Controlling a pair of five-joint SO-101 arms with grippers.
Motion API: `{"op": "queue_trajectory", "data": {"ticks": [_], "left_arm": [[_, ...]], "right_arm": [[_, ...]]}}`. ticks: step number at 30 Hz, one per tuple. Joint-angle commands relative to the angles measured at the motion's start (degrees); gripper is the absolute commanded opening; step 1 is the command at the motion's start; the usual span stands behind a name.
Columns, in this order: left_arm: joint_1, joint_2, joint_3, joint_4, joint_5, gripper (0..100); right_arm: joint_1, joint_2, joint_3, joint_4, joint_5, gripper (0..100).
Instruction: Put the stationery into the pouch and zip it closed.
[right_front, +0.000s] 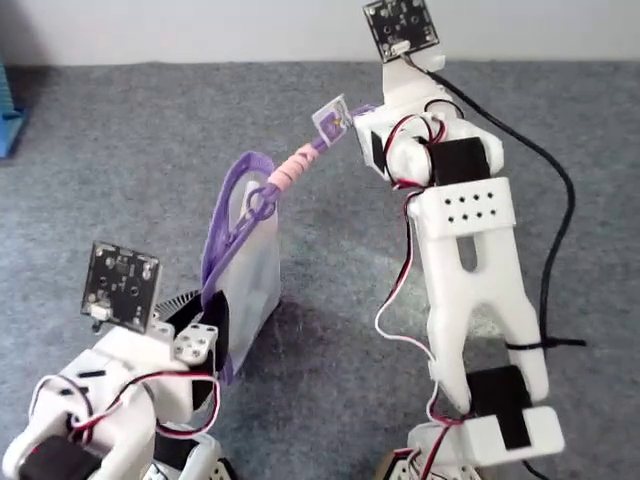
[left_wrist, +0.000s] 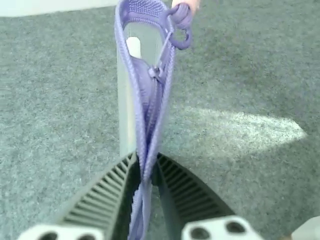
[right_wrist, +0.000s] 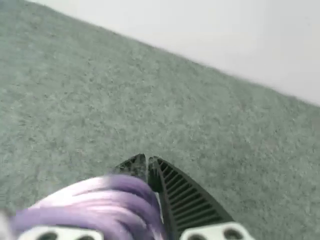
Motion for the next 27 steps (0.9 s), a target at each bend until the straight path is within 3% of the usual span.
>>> {"op": "queue_trajectory", "data": {"ticks": [1,8,15,19,27], "left_arm": [[0.18,-1.76,-0.04,0.18,0.35,1],[0.09,-1.76,-0.13,0.00,0.35,1],[0.09,-1.76,-0.13,-0.26,0.35,1],[0.09,-1.76,-0.13,-0.35,0.35,1],[0.09,-1.76,-0.13,-0.35,0.44,1]], "right_arm": [[1.27,-0.04,-2.99,-1.01,0.09,0.7],[-1.80,-7.25,-2.99,16.57,2.02,3.6],[-2.86,-15.43,-2.81,36.79,7.74,33.9],[-10.24,-20.70,-2.55,40.66,7.21,31.7],[-31.69,-23.52,-2.37,40.22,-8.88,23.2]]}}
